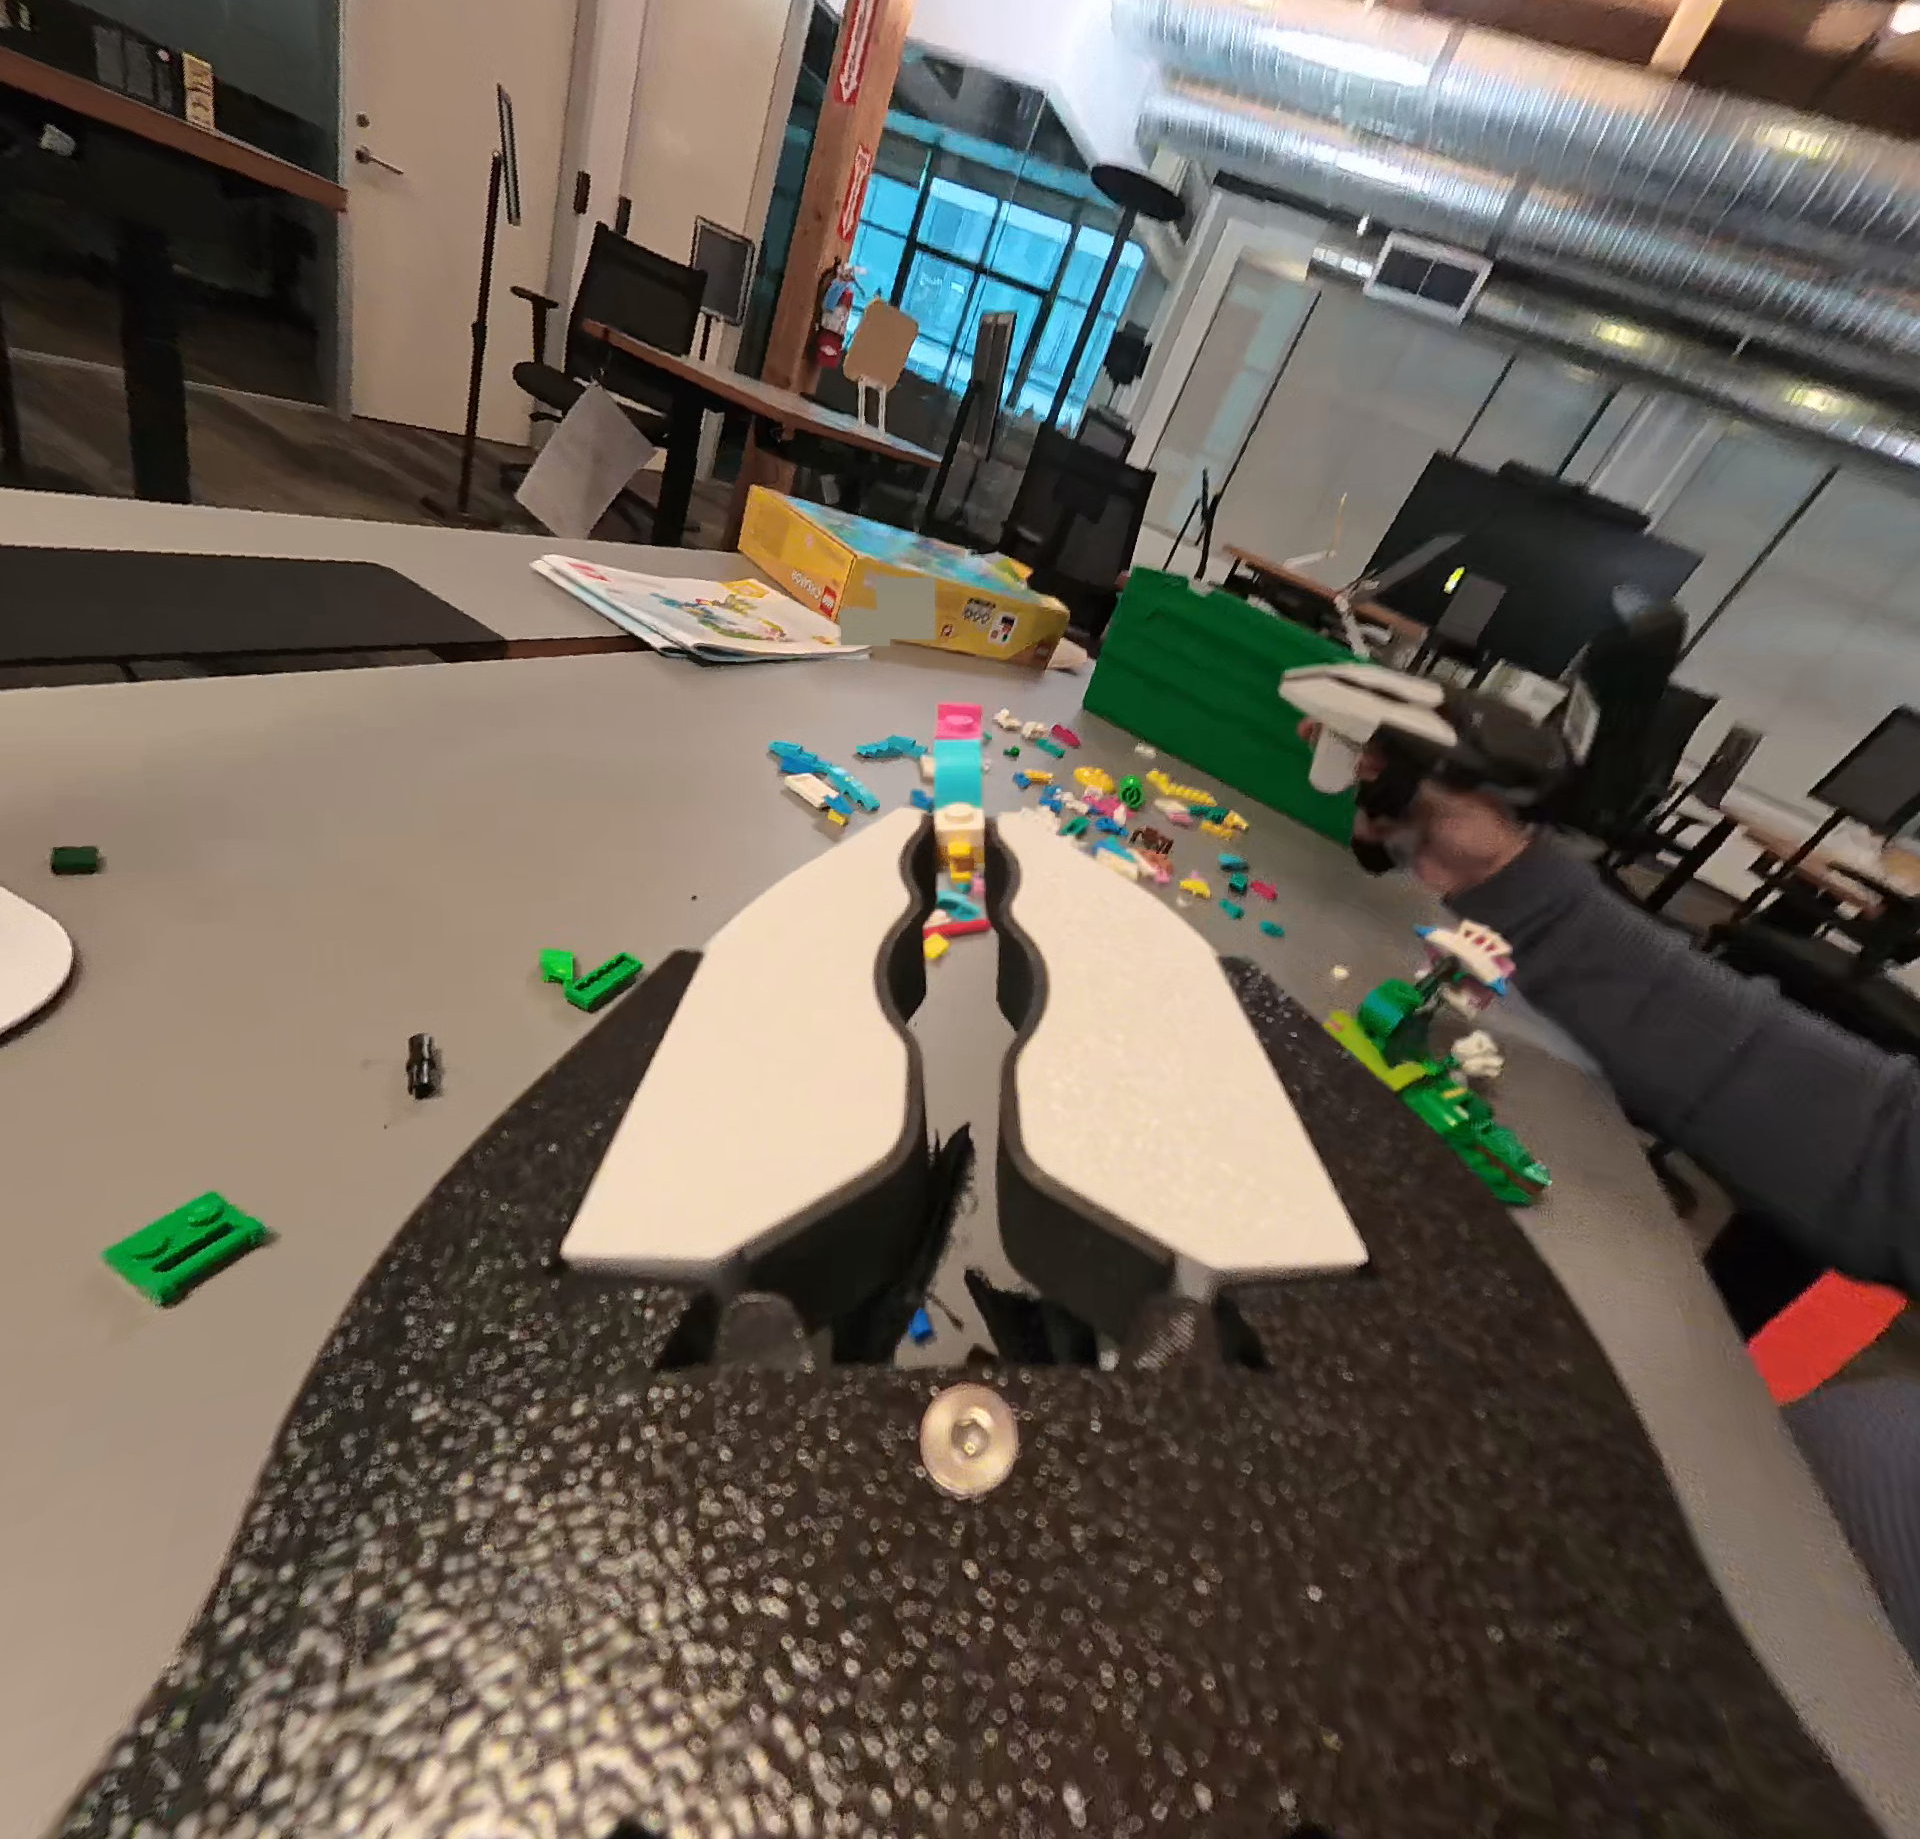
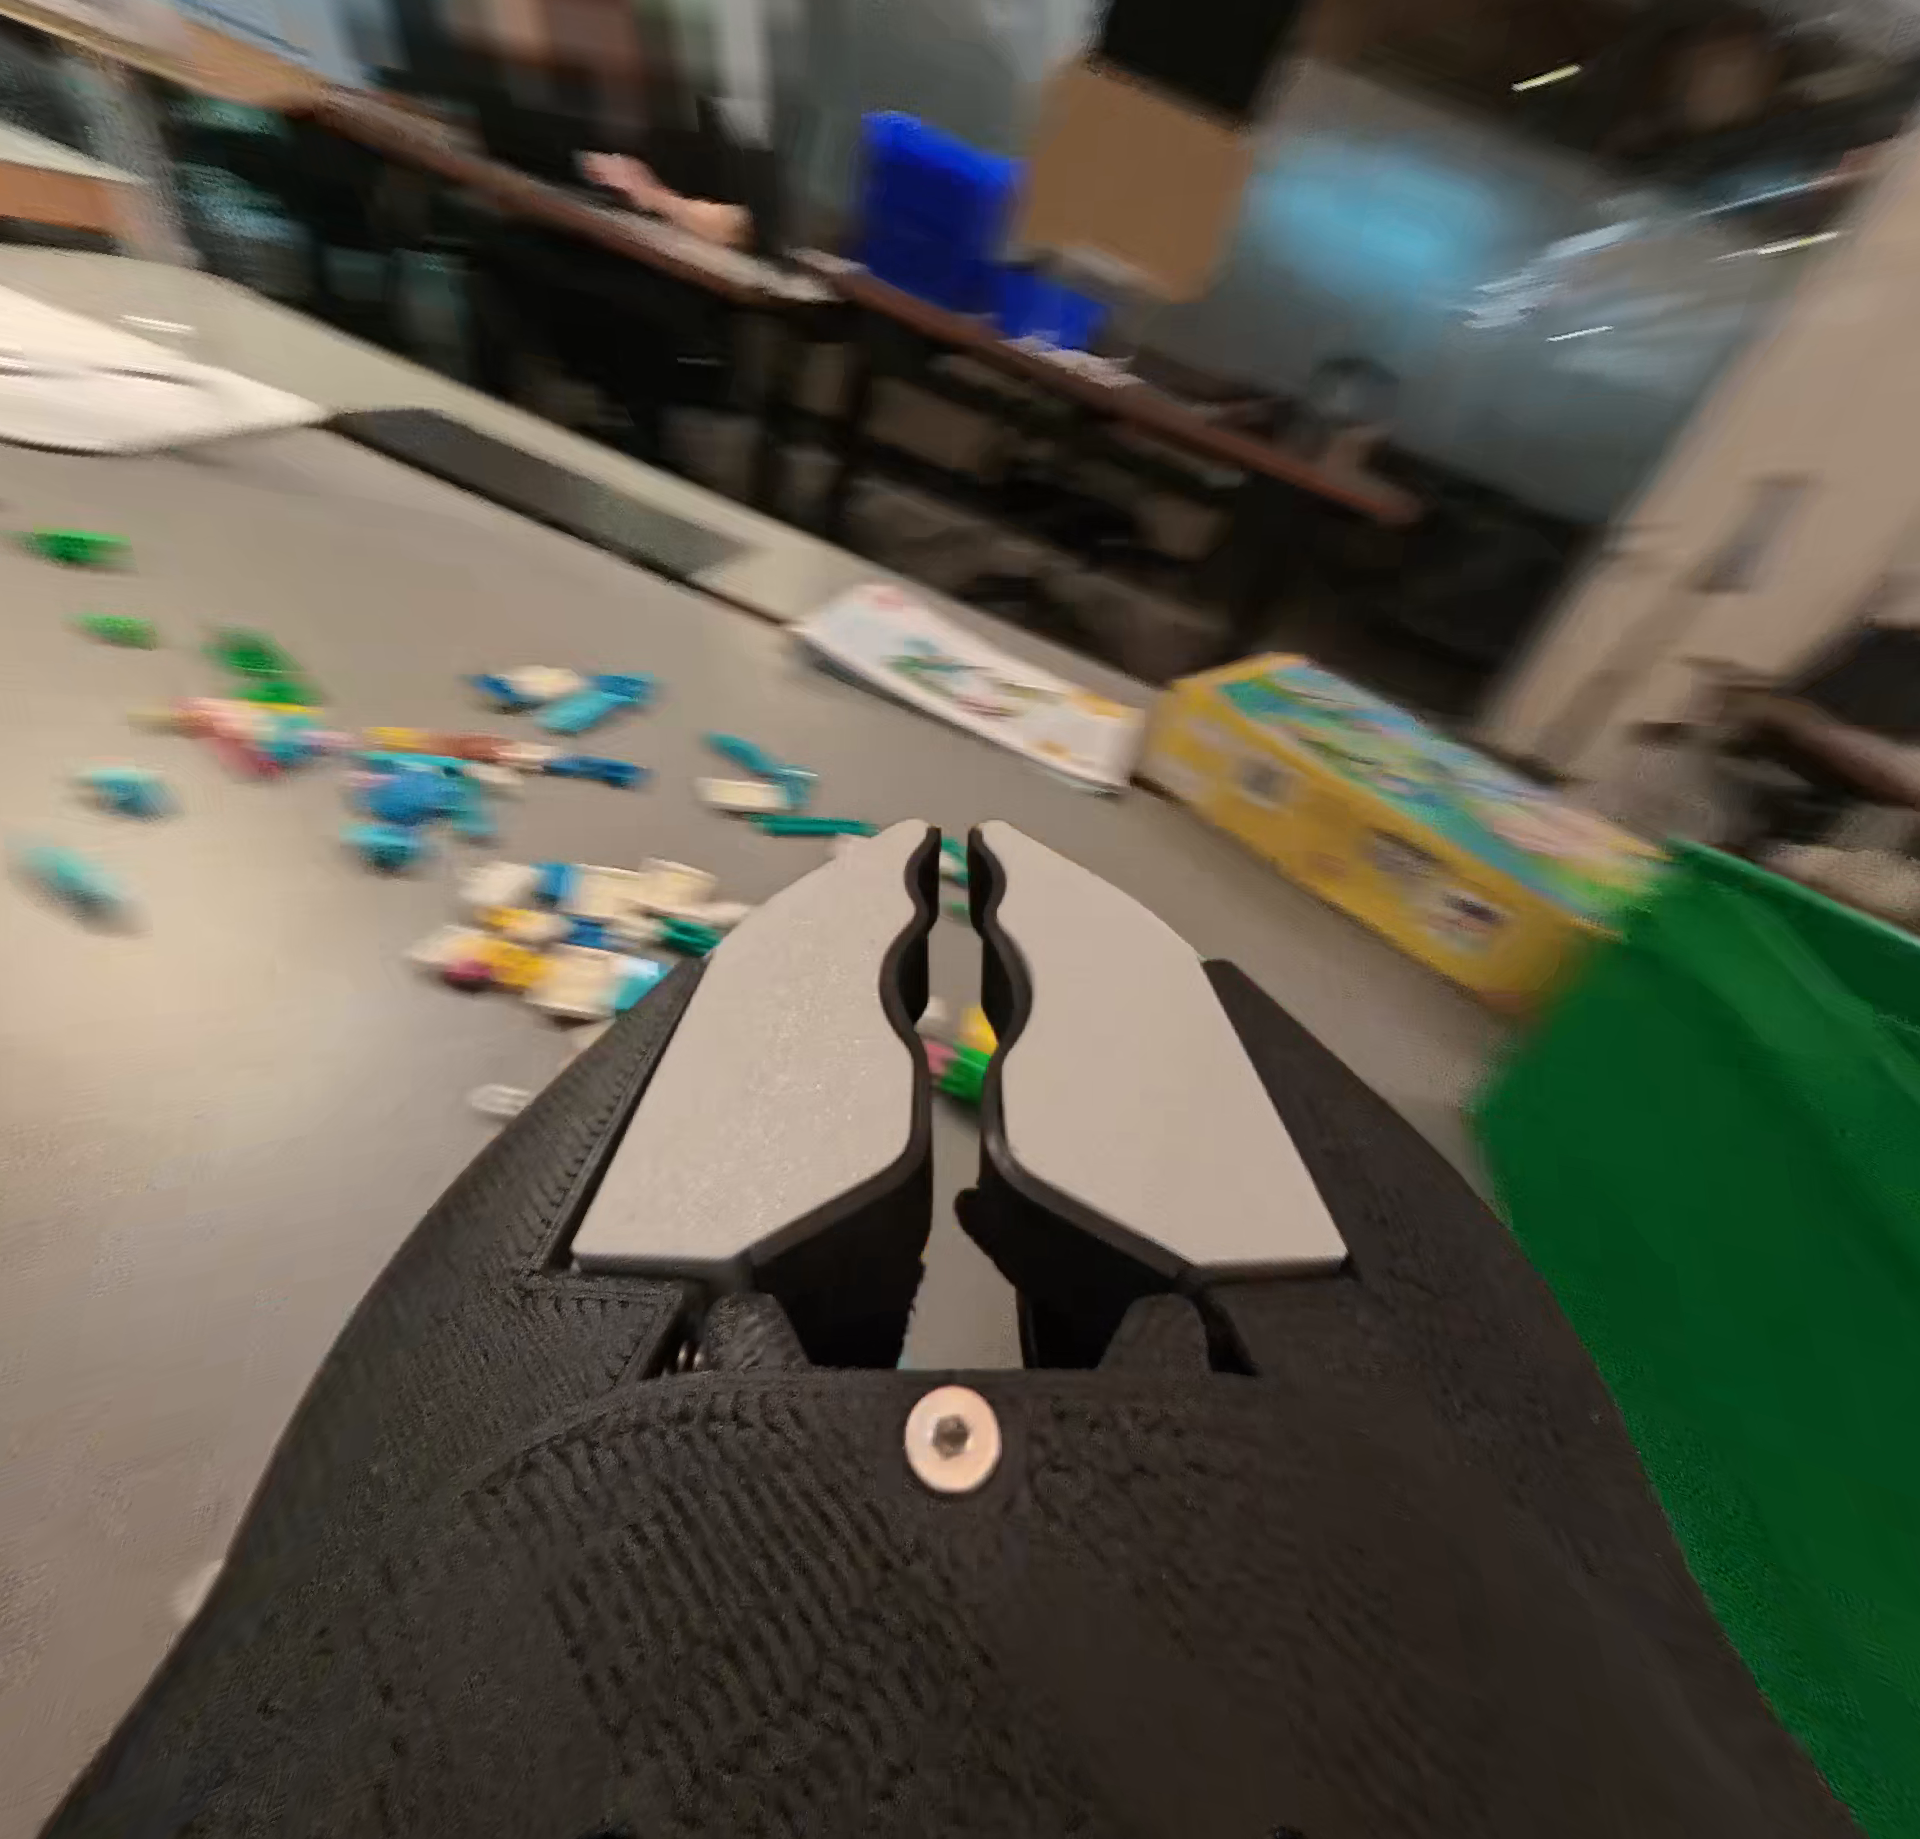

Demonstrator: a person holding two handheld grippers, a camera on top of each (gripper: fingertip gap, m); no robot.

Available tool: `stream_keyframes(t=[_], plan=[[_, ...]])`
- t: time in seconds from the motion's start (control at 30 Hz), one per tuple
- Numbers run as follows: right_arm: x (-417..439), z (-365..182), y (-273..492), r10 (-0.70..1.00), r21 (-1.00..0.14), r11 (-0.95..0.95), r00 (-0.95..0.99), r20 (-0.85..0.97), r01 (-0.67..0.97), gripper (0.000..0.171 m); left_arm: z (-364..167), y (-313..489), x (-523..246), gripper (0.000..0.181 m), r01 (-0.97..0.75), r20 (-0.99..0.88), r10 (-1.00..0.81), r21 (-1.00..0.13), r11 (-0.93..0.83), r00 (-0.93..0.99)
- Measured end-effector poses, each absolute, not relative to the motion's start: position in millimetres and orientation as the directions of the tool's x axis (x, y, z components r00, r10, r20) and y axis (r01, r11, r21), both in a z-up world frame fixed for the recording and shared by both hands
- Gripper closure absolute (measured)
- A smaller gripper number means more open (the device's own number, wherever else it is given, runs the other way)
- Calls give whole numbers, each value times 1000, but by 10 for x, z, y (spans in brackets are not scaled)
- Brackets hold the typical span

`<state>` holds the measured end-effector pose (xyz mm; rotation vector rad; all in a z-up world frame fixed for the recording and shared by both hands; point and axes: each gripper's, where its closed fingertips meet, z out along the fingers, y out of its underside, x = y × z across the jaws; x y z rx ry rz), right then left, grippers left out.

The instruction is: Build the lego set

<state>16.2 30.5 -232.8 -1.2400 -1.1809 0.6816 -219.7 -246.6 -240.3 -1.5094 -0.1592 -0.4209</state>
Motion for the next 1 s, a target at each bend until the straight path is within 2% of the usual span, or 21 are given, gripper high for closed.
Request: stream_keyframes(t=[0.1,0.17,0.3,0.5,0.67,0.77,0.83,1.0], plan=[[-537,-2437,-365,990,-932,132,-99,104,339,158,-2404,-2433,-2094,173,297,295,-182,-955,-19,938],[-913,-2632,-641,975,-863,130,-220,23,488,158,-2422,-2415,-2049,173,260,262,-182,-965,-35,948],[-1334,-3100,-941,953,-618,120,-264,-147,777,158,-2464,-2383,-1981,173,237,244,-196,-970,-60,950],[-1494,-3425,-1015,954,-371,79,-178,-241,925,154,-2491,-2372,-1965,173,217,228,-198,-973,-75,954],[-1558,-3502,-1007,965,-354,81,-162,-207,932,154,-2429,-2397,-1972,174,218,225,-202,-974,-57,953],[-1582,-3543,-973,973,-347,94,-159,-165,933,165,-2393,-2415,-1982,174,221,226,-202,-974,-46,953],[-1546,-3519,-947,977,-342,118,-171,-129,932,166,-2378,-2425,-1993,173,220,223,-199,-975,-41,954],[-1247,-3272,-1195,952,-428,157,-251,-174,890,166,-2350,-2443,-2021,173,227,228,-192,-974,-26,955]])
